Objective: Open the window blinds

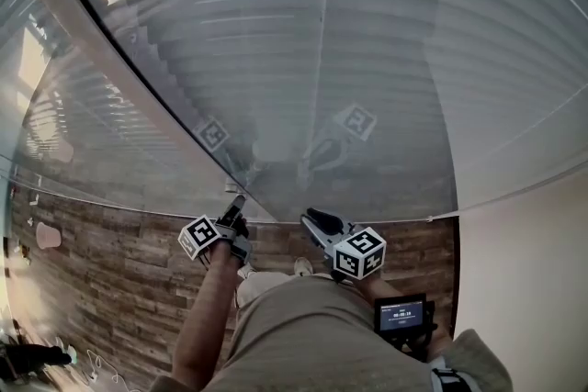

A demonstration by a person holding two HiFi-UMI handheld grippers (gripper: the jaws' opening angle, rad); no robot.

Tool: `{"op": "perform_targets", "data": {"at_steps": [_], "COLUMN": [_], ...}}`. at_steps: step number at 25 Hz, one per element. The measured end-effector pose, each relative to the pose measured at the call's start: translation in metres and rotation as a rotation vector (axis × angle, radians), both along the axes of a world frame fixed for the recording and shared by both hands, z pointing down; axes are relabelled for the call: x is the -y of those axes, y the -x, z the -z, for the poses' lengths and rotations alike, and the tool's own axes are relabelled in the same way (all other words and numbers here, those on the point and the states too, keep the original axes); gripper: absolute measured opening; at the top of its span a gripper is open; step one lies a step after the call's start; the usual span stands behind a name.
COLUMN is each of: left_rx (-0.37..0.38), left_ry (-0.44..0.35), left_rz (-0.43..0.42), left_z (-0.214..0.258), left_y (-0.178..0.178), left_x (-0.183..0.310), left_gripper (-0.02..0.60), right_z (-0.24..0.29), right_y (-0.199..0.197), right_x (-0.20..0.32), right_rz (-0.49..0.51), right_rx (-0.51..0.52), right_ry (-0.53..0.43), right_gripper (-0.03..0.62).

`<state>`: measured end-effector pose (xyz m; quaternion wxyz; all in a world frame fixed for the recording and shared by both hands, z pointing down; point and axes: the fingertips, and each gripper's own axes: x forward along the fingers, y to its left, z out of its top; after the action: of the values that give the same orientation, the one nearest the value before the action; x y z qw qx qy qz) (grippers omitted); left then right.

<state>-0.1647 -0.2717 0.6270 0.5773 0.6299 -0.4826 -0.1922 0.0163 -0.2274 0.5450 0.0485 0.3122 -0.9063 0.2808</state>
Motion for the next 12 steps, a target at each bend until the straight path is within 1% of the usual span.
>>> {"op": "perform_targets", "data": {"at_steps": [3,9,12], "left_rx": [-0.032,-0.163,-0.204], "left_ry": [0.001,0.014,0.019], "left_rz": [0.014,0.055,0.065], "left_z": [0.0002,-0.0043,-0.0043], "left_y": [0.0,-0.0005,0.0006], "left_x": [-0.0001,0.0025,0.0032], "left_gripper": [0.129,0.129,0.129], "right_z": [0.0005,-0.0033,-0.0032], "right_y": [-0.0002,-0.0014,0.0004], "right_x": [-0.0007,-0.0007,-0.0019], "right_rz": [-0.001,0.001,0.002], "right_rx": [0.0,-0.003,-0.003], "right_ry": [-0.001,-0.001,0.0], "right_gripper": [0.091,0.091,0.091]}}
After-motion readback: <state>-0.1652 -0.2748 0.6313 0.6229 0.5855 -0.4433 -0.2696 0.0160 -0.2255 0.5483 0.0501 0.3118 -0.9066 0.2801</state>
